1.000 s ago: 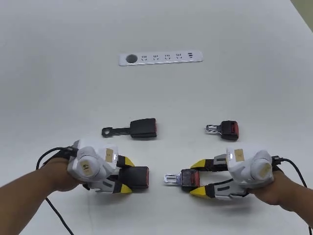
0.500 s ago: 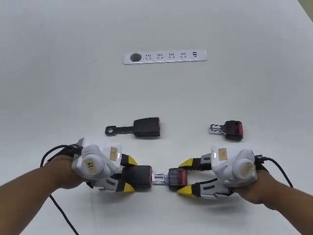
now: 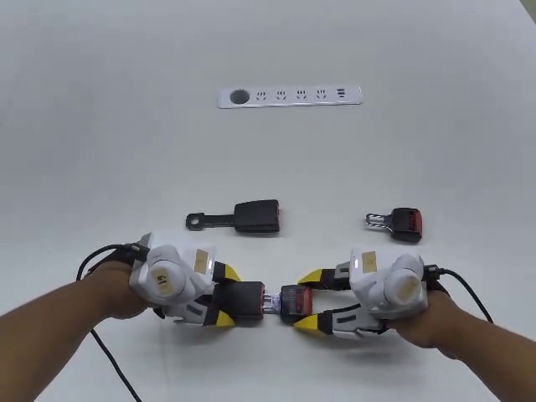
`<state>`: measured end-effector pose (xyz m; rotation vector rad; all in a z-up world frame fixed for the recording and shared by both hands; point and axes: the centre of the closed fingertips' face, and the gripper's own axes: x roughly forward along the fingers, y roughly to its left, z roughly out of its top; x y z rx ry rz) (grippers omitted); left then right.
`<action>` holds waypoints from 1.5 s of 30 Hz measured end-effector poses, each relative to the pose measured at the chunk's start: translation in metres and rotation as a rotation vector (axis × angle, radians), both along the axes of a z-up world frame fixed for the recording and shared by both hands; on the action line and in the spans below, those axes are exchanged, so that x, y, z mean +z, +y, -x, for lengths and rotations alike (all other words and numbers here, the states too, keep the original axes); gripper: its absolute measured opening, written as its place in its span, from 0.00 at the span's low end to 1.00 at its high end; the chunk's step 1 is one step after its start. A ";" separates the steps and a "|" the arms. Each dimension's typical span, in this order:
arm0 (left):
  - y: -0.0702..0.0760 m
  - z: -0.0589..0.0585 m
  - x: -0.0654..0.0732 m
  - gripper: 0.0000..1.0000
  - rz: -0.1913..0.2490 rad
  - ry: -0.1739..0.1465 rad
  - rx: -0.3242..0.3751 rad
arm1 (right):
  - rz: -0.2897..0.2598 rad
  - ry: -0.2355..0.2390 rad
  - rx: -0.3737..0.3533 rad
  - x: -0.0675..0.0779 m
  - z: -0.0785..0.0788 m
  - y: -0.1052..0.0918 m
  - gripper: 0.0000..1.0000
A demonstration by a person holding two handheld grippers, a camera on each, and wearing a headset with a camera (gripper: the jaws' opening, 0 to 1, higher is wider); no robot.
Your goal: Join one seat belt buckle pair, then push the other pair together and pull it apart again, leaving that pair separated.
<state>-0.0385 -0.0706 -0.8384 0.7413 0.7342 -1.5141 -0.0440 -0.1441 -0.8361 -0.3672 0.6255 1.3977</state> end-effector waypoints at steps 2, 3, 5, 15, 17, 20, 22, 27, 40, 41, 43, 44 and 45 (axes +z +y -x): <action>0.000 0.000 0.000 0.34 -0.001 -0.002 0.000 | 0.002 0.003 0.000 0.000 0.000 0.000 0.34; 0.000 0.000 0.000 0.34 0.000 -0.002 0.002 | 0.003 0.003 0.001 0.000 0.000 0.000 0.34; 0.000 0.001 0.000 0.34 0.004 -0.002 0.004 | 0.008 0.004 0.002 0.000 -0.001 0.001 0.34; 0.001 0.001 -0.002 0.34 0.001 -0.005 -0.001 | 0.017 0.006 0.006 -0.002 -0.001 0.008 0.33; 0.001 0.001 -0.002 0.34 0.003 -0.005 -0.001 | 0.014 0.008 0.002 -0.001 -0.001 0.011 0.33; 0.001 0.001 -0.002 0.34 0.000 -0.006 -0.003 | 0.013 0.009 0.000 -0.001 -0.001 0.016 0.33; 0.001 0.001 -0.002 0.34 -0.004 -0.005 -0.006 | 0.015 0.008 0.001 -0.001 -0.001 0.018 0.33; 0.003 0.003 -0.002 0.34 -0.013 0.000 -0.004 | 0.030 0.015 -0.009 -0.004 -0.002 0.018 0.33; 0.003 0.002 -0.001 0.34 0.009 0.006 0.002 | 0.044 -0.001 0.004 -0.003 -0.002 0.019 0.33; 0.003 0.002 0.000 0.34 0.011 0.007 0.002 | 0.042 -0.003 0.005 -0.003 -0.002 0.019 0.33; 0.003 0.001 0.000 0.34 0.016 0.007 0.002 | 0.036 -0.004 0.006 -0.002 -0.002 0.019 0.33; 0.003 0.001 0.000 0.34 0.019 0.007 0.001 | 0.033 -0.006 0.008 -0.002 -0.002 0.019 0.33; 0.003 0.001 0.000 0.34 0.024 0.009 0.003 | 0.031 -0.008 0.008 -0.002 -0.002 0.019 0.33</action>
